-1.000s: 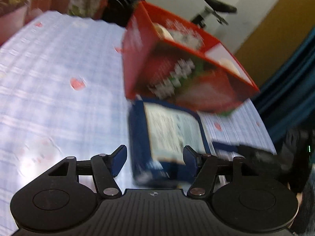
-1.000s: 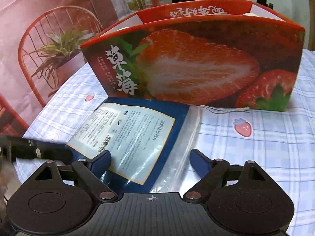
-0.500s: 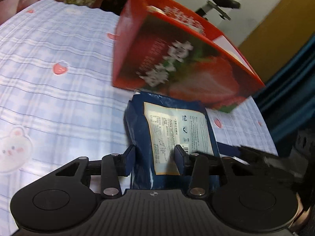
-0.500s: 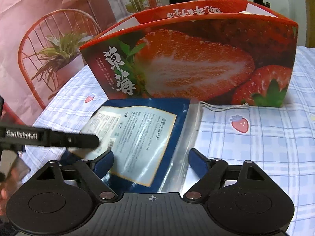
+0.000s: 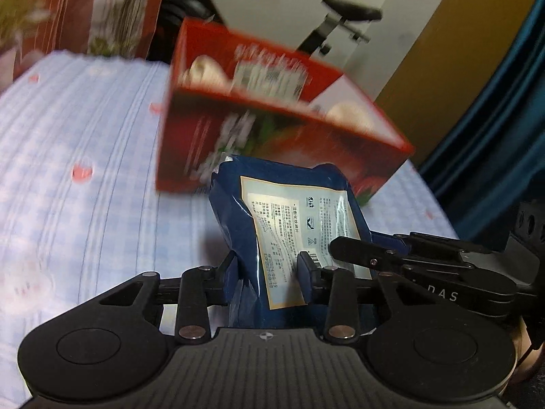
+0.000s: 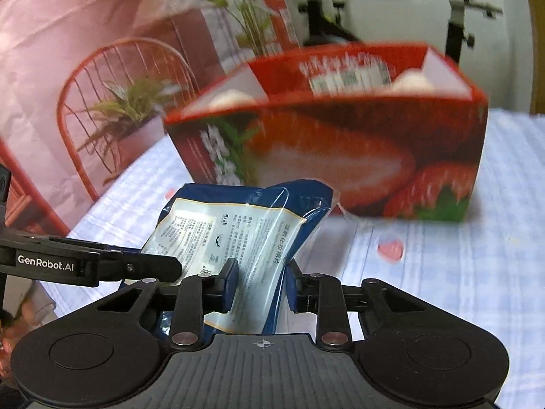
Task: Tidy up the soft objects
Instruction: 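Lift the blue packet with both grippers and carry it over the box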
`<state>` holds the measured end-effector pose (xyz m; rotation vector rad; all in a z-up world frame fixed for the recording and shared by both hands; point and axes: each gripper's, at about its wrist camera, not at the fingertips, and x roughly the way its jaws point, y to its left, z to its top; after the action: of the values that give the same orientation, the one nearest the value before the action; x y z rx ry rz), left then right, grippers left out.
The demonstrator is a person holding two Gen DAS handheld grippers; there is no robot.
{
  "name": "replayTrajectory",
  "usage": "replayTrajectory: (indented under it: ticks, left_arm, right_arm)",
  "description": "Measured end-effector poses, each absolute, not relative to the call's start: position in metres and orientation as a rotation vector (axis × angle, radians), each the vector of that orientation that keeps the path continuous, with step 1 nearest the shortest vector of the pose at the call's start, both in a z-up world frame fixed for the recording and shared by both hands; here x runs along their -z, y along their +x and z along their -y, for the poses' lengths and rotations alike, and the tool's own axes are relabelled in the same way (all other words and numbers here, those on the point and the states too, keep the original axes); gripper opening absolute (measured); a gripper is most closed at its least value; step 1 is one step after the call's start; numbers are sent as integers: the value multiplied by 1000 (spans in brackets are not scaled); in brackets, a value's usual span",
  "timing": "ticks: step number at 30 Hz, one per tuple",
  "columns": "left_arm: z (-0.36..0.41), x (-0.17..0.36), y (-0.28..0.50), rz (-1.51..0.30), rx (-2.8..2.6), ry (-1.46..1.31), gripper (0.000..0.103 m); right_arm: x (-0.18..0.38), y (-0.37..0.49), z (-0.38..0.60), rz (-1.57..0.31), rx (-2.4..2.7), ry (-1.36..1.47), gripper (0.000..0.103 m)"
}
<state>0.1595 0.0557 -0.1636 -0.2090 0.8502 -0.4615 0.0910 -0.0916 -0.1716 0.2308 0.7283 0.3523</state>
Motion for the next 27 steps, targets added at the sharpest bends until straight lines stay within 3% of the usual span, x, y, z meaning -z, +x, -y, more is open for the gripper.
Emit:
replayTrajectory:
  ticks: [7,16,21,27]
  left_arm:
    - [-50,101,175,-694,486,-211,38]
    - [-36,61,207,-579,480,-223,38]
    - [-21,61,239,-537,436,-172,38]
    - [-3,78,284,-545,372,-114,38]
  right_arm:
    - [112,104,108,-591,-392,193,19]
    - [55,140,120,-454,-401,196,13]
    - [39,174,123,-403,-370,121,13]
    - [58,234,118,-402,-277,27,13]
